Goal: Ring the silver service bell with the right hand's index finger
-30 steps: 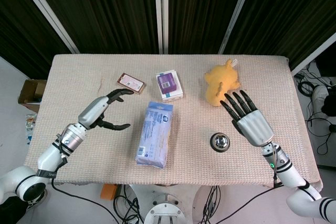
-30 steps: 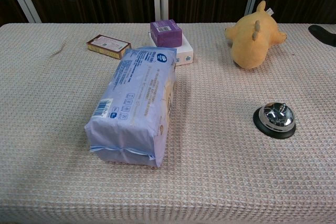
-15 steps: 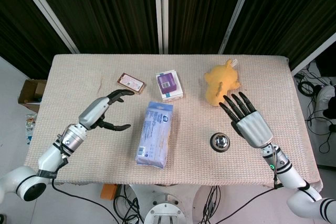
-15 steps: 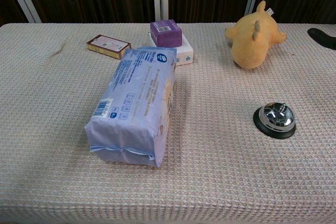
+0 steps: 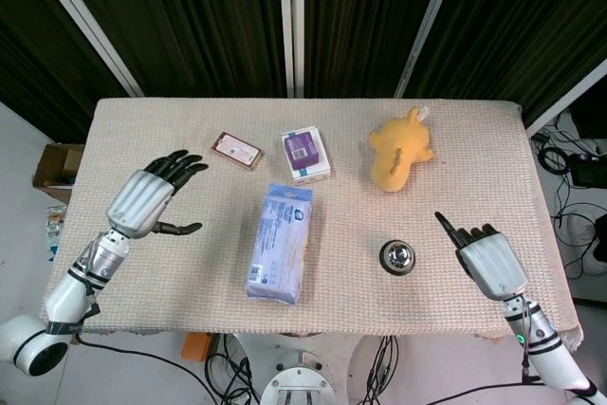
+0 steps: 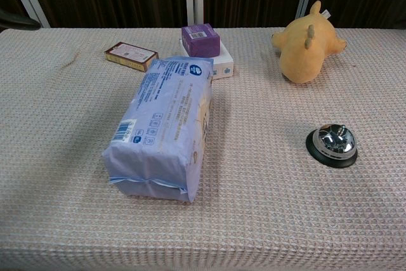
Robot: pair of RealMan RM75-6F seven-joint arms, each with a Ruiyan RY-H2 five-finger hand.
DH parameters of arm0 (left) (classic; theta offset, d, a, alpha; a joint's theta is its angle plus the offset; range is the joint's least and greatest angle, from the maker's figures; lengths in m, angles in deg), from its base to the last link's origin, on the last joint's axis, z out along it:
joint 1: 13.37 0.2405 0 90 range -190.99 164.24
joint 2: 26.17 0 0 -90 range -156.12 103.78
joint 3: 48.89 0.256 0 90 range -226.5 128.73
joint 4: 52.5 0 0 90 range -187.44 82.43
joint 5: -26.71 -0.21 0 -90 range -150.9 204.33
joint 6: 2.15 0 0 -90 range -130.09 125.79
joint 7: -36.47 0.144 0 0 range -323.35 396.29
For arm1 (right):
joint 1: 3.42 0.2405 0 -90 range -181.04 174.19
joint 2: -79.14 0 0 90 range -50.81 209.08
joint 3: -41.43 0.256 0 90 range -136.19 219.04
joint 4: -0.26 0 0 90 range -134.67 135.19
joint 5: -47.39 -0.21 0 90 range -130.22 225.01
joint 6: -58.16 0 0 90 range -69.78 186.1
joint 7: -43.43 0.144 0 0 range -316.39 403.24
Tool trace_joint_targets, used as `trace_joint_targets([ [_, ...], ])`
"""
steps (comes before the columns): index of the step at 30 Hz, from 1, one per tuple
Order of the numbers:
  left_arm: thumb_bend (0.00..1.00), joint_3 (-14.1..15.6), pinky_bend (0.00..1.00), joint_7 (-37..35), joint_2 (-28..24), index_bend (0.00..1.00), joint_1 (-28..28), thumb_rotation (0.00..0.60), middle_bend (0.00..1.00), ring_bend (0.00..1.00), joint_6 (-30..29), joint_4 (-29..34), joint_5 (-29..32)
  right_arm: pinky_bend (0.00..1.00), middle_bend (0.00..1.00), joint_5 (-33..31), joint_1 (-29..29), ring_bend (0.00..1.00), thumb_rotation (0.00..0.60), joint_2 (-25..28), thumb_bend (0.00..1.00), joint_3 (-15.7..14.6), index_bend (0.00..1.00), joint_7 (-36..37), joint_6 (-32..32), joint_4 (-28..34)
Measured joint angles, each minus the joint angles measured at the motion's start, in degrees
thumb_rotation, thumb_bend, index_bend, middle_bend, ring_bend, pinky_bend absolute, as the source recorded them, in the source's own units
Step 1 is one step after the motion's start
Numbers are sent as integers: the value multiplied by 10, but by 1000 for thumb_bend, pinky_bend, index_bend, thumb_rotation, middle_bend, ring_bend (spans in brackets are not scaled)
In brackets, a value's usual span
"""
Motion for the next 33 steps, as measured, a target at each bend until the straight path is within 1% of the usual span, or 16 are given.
trace_joint_targets([
  [1,2,7,193,44,5,114,16,256,87,52,-26,-8,-3,777,696,-9,-10,833,600,0,471,-5,0,-3,-1,1],
  [2,0,14,188,73,10,104,31,213,83,48,-47,-15,-5,777,697,-16,-17,833,600,-1,471,-9,0,-3,-2,0],
  [3,0,20,184,98,14,99,47,185,81,45,-69,-23,-6,777,699,-21,-27,833,600,-3,472,-15,0,2,-2,-5],
  [5,0,33,184,135,25,96,87,170,81,45,-116,-43,-7,777,706,-25,-39,835,600,-11,475,-22,0,13,-2,-18],
  [7,0,44,184,144,35,94,114,169,81,45,-143,-63,-8,778,715,-28,-49,844,600,-23,478,-28,0,26,-2,-38],
  [9,0,52,184,131,43,94,129,168,81,45,-157,-84,-9,779,723,-33,-54,852,600,-32,490,-31,0,42,-11,-51],
  [11,0,63,184,101,52,94,150,167,81,45,-177,-110,-11,780,723,-37,-53,852,600,-35,509,-33,0,47,-26,-52],
  [14,0,77,184,57,63,93,183,166,80,46,-205,-146,-15,779,723,-37,-42,852,600,-38,515,-35,0,44,-61,-44],
  [17,0,86,184,40,70,93,202,166,81,46,-224,-163,-25,779,722,-31,-23,852,600,-46,506,-35,0,33,-93,-31],
  [22,0,85,184,33,74,94,207,165,81,46,-229,-168,-38,780,722,-25,-4,852,600,-63,493,-33,0,14,-126,-17],
  [28,0,83,184,20,76,93,210,167,81,46,-223,-170,-38,780,722,-4,4,852,600,-75,490,-31,0,11,-121,-12],
  [33,0,80,184,14,75,93,213,166,81,46,-220,-171,-40,780,721,-2,5,852,600,-76,488,-32,0,10,-123,-6],
])
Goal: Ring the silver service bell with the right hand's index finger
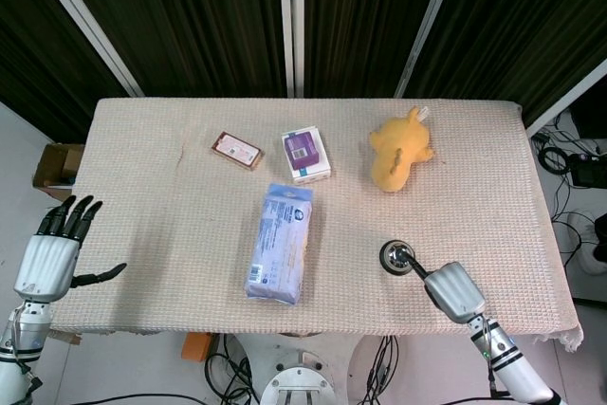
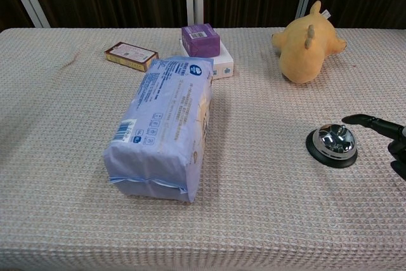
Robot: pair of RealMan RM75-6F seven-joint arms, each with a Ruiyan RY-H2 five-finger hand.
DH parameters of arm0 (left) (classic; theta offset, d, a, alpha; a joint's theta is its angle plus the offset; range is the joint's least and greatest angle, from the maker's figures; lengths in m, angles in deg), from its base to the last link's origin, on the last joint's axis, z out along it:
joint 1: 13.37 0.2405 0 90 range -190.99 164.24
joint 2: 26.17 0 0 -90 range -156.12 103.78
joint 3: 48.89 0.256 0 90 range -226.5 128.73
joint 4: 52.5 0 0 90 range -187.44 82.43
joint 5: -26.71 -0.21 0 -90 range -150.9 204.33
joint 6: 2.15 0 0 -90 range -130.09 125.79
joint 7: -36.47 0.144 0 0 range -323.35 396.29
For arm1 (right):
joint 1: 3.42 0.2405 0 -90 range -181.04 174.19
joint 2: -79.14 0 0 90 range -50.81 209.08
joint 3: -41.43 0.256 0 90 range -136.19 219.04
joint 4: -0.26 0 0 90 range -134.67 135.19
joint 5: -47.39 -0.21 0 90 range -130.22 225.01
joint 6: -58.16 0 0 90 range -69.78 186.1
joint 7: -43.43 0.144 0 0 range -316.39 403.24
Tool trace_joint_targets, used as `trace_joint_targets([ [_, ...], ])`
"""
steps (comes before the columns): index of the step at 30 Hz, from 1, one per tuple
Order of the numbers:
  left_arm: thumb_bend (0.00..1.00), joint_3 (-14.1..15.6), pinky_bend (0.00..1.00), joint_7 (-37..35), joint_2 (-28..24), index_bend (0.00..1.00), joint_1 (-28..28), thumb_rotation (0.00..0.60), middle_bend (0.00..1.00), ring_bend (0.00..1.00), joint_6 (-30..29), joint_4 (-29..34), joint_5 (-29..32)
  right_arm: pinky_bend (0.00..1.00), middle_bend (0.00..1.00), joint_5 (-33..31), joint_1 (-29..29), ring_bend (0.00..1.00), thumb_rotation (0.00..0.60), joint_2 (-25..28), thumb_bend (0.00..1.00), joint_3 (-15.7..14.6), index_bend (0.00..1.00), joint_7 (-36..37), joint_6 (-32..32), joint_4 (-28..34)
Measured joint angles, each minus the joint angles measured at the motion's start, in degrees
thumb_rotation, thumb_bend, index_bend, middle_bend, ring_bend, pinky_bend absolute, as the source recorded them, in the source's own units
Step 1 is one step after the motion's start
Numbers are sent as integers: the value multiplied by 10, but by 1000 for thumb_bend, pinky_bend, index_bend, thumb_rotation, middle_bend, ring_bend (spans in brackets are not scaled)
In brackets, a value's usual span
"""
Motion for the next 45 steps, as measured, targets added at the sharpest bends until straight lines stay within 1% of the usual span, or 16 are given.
trace_joint_targets([
  [7,0,-2,184,-2,-3,93,-3,165,81,46,10,10,-8,780,721,-12,-3,852,600,-1,483,0,0,-4,-8,-1],
  [16,0,-6,184,3,-3,93,-8,168,82,46,15,22,-21,780,724,-43,6,852,600,0,491,1,0,-13,-52,7],
  [19,0,-7,184,3,-5,94,-7,168,81,46,15,25,-22,779,724,-34,6,852,600,-1,490,2,0,-9,-42,7],
  [27,0,-7,184,1,-8,93,-7,168,81,46,17,32,-28,780,724,9,0,852,600,-9,477,5,0,36,18,-14],
  [31,0,-8,184,2,-7,94,-7,168,82,46,20,31,-29,780,725,4,0,852,600,-15,477,6,0,36,11,-21],
  [38,0,-9,184,-1,-8,93,-6,167,82,46,23,29,-27,780,728,-34,4,852,600,-15,477,3,0,5,-41,-16],
  [41,0,-9,184,-1,-9,93,-5,167,82,46,21,30,-28,780,729,-31,5,852,600,-13,477,4,0,5,-35,-11],
  [45,0,-10,184,-1,-11,93,-4,169,82,46,19,33,-31,780,730,-7,3,852,600,-11,477,7,0,22,1,-9],
])
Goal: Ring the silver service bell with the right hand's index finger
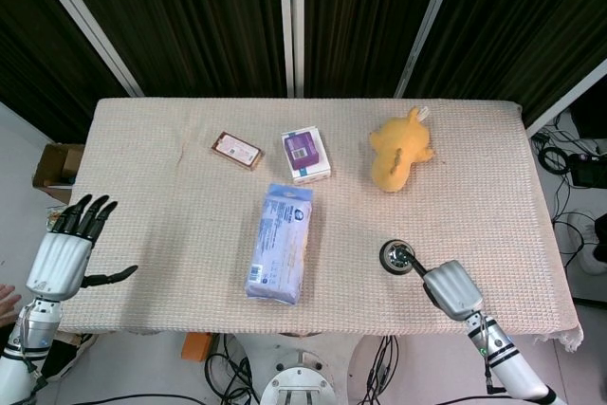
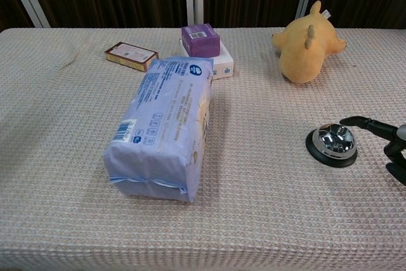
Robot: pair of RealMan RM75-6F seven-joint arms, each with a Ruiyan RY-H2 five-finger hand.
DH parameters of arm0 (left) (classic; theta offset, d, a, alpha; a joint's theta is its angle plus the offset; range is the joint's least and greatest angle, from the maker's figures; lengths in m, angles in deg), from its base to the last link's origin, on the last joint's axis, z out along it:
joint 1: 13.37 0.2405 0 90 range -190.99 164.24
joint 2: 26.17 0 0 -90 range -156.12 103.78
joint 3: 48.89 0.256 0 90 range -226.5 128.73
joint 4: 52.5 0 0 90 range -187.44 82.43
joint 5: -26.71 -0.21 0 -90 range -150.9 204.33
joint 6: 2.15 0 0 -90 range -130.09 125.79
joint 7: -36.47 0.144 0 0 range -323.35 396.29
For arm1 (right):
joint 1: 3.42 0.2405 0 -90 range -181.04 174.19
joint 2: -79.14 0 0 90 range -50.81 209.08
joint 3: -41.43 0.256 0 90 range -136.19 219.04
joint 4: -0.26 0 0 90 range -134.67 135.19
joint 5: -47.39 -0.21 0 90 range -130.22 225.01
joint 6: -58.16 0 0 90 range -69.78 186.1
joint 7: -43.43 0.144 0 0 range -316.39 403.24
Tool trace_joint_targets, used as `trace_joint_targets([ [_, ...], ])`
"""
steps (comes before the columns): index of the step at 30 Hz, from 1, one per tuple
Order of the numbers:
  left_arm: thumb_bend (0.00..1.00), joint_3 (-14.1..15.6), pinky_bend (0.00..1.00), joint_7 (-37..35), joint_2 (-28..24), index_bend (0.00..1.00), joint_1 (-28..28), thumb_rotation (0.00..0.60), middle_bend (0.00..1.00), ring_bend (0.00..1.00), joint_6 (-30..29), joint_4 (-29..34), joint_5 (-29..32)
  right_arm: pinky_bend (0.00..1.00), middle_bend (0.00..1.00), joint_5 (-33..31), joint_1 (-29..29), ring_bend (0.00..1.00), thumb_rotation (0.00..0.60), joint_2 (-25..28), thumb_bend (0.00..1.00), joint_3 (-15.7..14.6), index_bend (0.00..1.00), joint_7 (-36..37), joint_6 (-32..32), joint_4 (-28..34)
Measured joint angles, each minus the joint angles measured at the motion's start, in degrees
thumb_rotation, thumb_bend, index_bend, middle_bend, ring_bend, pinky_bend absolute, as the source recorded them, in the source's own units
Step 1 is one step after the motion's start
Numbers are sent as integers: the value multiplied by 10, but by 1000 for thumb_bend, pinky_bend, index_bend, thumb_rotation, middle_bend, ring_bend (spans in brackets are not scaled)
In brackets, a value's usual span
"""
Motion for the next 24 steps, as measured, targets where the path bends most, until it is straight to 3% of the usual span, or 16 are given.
trace_joint_targets([
  [5,0,0,184,1,1,93,-1,169,82,46,2,2,-4,780,733,23,-3,856,600,0,477,1,0,22,29,-5],
  [16,0,1,184,0,2,94,-1,167,81,46,9,0,0,780,734,-44,6,856,600,7,477,-2,0,-28,-60,11],
  [24,0,-1,184,5,-1,94,-1,167,82,46,3,9,-9,780,734,8,1,856,600,9,477,1,0,17,13,9],
])
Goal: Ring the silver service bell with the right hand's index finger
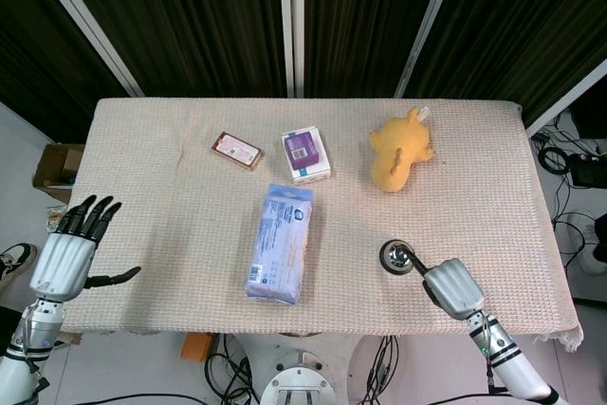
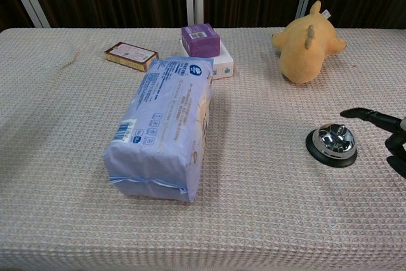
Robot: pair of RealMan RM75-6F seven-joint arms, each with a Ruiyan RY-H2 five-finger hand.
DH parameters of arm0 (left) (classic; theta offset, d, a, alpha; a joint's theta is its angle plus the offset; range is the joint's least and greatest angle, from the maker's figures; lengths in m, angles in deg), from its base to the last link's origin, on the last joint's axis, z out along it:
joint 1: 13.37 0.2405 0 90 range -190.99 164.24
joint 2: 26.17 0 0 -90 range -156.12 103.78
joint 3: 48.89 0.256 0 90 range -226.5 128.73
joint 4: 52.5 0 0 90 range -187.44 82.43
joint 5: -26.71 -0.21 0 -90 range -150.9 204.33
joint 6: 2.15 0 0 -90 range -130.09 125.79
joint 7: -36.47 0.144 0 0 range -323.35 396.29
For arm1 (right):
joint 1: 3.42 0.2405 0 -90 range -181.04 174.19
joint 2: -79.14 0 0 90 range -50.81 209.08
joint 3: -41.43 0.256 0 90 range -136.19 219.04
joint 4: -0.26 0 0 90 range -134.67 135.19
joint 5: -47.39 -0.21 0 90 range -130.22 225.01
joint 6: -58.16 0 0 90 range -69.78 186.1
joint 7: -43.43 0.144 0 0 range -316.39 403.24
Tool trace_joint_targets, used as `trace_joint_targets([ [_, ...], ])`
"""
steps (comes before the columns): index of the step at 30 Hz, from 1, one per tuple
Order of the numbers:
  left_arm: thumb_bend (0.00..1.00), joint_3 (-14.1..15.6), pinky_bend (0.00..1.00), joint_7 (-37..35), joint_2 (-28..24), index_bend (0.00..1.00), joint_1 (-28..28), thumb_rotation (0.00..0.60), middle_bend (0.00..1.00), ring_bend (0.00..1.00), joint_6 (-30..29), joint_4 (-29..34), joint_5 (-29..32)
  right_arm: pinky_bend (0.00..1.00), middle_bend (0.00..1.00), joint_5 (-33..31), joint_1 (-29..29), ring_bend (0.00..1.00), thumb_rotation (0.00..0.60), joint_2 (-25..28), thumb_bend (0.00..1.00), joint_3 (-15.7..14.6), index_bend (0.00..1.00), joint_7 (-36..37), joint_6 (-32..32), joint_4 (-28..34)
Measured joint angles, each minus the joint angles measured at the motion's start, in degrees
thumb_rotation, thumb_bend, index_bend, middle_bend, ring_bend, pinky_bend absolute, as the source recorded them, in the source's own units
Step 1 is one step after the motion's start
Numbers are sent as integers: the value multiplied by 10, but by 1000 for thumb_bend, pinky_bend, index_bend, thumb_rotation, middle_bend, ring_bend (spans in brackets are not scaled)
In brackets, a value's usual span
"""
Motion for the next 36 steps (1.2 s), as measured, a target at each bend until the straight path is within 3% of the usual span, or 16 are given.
trace_joint_targets([
  [4,0,0,184,3,0,94,-1,167,81,46,2,3,-1,780,734,7,-1,856,600,-2,477,-1,0,20,6,-15],
  [14,0,4,184,-9,5,94,0,166,81,46,16,-5,8,780,738,-44,11,856,600,3,477,-5,0,-23,-75,3],
  [19,0,3,184,-7,4,94,0,167,82,46,7,-2,1,780,738,-33,6,856,600,8,452,-3,0,-16,-47,10],
  [23,0,2,184,-3,1,94,4,167,82,46,-5,4,-6,776,733,-8,-7,841,600,12,400,0,0,11,16,4],
  [25,0,4,184,2,-2,94,8,170,82,46,-12,10,-10,686,638,3,-20,752,600,16,351,3,0,24,61,-4],
  [28,0,10,184,7,-7,94,15,168,82,46,-18,20,-15,230,121,9,-48,168,600,29,207,7,0,41,127,-16],
  [29,0,13,184,8,-8,94,18,169,82,46,-20,23,-17,117,16,8,-60,24,600,34,167,9,0,46,146,-18],
  [32,0,24,184,10,-9,94,28,169,82,46,-24,29,-20,12,0,-6,-100,0,600,54,129,12,0,73,197,-22],
  [36,0,38,184,17,-12,94,46,168,82,46,-29,38,-21,0,0,-52,-153,0,600,80,91,15,0,107,233,-22],
])
